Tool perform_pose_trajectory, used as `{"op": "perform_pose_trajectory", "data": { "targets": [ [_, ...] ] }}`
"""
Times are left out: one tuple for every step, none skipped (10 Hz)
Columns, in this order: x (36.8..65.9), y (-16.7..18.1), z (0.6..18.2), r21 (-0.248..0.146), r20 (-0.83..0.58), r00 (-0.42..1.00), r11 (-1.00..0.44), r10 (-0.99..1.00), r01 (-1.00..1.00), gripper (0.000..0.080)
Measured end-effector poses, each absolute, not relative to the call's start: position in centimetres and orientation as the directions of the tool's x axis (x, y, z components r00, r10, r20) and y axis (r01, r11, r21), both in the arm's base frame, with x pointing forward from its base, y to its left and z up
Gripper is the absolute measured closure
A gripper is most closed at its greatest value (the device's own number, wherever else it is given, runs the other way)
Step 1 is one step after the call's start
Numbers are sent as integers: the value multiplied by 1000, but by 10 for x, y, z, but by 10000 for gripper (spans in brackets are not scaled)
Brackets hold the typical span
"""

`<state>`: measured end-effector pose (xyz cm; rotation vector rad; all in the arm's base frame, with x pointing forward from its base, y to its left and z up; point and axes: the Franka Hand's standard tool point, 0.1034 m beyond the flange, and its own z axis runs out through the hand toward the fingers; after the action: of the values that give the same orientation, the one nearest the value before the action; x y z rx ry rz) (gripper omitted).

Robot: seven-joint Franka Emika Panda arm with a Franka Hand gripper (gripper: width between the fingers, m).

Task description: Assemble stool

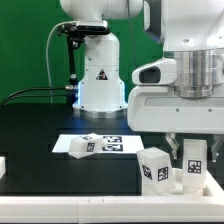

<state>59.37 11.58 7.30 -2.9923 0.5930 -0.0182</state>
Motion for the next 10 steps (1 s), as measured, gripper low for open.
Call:
{"op": "perform_pose_trajectory", "data": {
  "targets": [
    [593,116,73,-93,-29,825,-821,-564,-564,459],
    [592,117,72,-101,-50,708,-702,-705,-705,459],
    [592,118,71,-108,-77,571,-563,-817,-820,459],
    [592,118,70,-109,-115,460,-449,-880,-887,459],
    [592,120,71,-103,-120,424,-413,-898,-905,460],
    [591,123,70,-98,-124,394,-384,-911,-918,460],
    [591,122,70,-92,-131,339,-329,-932,-940,460],
    [591,123,70,-85,-140,279,-269,-950,-959,460],
    [591,123,71,-77,-158,192,-182,-969,-980,460],
    [594,121,72,-65,-200,49,-36,-979,-997,460]
  ]
}}
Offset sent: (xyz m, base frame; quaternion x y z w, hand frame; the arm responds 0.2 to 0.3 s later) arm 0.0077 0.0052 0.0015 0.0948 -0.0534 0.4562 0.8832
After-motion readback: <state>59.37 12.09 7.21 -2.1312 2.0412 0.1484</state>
